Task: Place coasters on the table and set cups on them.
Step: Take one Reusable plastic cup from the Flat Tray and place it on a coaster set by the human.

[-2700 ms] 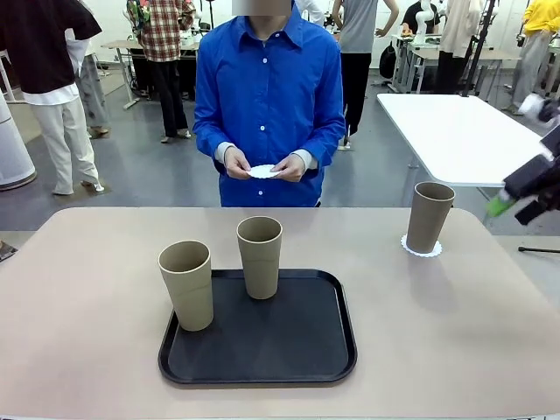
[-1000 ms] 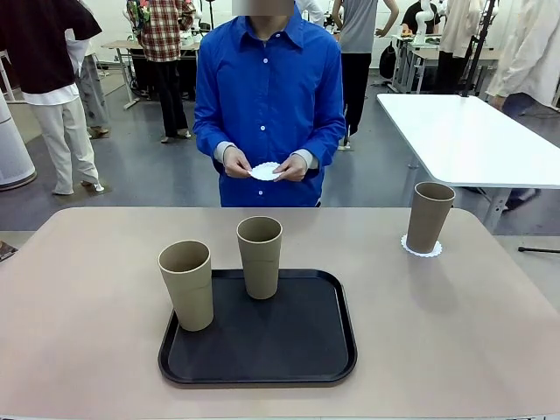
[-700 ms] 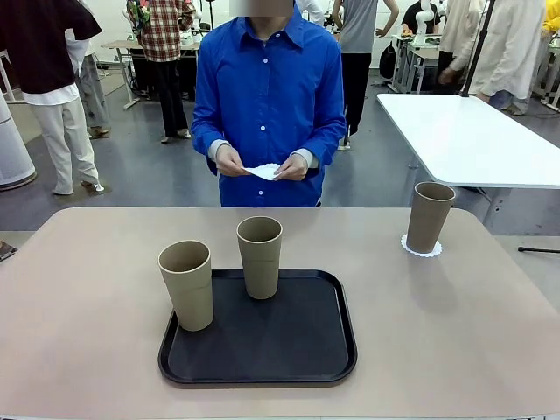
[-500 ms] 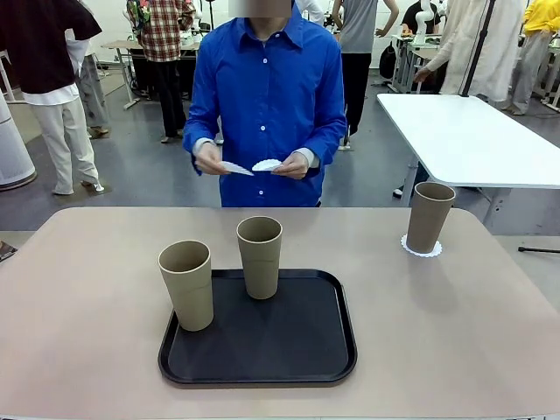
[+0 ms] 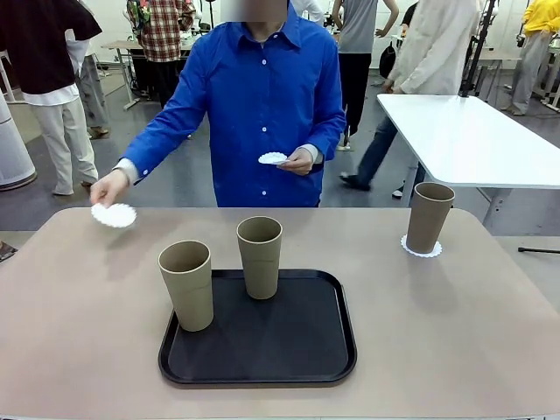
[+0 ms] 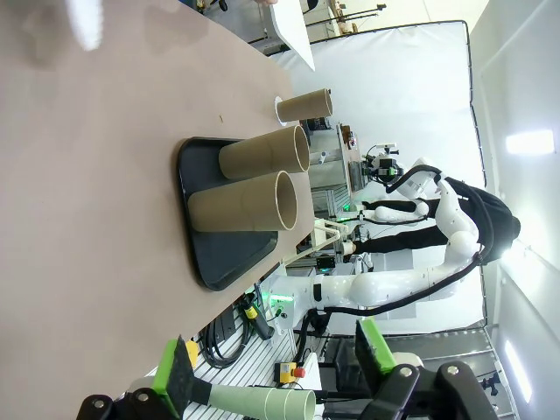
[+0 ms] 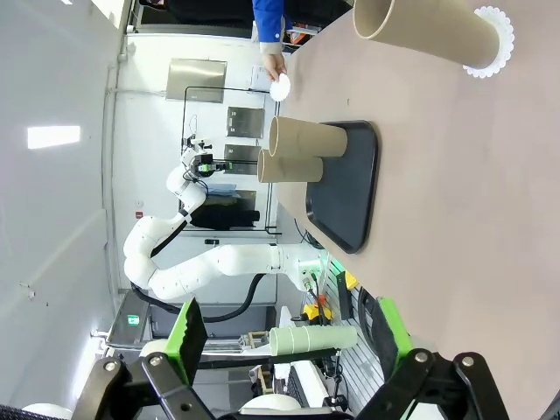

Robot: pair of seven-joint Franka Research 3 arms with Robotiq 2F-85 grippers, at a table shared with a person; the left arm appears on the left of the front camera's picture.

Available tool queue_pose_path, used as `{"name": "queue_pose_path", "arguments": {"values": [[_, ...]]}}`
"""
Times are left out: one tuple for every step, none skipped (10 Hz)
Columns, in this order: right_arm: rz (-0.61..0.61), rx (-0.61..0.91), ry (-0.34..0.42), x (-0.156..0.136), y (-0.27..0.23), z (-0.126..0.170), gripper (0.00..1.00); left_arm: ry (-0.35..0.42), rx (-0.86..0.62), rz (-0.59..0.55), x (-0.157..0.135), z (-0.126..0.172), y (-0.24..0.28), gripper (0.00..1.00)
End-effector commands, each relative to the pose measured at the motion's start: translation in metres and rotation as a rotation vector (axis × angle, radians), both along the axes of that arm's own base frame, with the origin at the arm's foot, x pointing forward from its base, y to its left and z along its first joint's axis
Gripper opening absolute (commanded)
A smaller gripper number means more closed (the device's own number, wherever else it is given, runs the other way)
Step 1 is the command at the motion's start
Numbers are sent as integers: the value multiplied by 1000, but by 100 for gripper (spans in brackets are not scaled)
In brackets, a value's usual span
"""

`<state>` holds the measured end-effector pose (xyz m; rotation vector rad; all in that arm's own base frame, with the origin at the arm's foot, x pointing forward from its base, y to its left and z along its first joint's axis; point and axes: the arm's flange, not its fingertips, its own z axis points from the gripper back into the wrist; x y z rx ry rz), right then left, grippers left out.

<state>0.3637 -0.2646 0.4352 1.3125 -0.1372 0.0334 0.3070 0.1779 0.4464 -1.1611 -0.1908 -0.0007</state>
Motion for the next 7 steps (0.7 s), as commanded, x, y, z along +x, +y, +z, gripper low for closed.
{"name": "queue_pose_path", "arguments": {"values": [[-6, -3, 11, 0, 0, 0, 100, -6, -5, 0, -2, 2, 1, 100], [-6, -3, 11, 0, 0, 0, 100, -6, -5, 0, -2, 2, 1, 100], [-6, -3, 11, 0, 0, 0, 100, -6, -5, 0, -2, 2, 1, 100], [-6, -3, 11, 0, 0, 0, 100, -6, -5, 0, -2, 2, 1, 100], [-6, -3, 11, 0, 0, 0, 100, -6, -5, 0, -2, 2, 1, 100], [-6, -3, 11, 0, 0, 0, 100, -6, -5, 0, -2, 2, 1, 100], [-6, -3, 11, 0, 0, 0, 100, -6, -5, 0, -2, 2, 1, 100]]}}
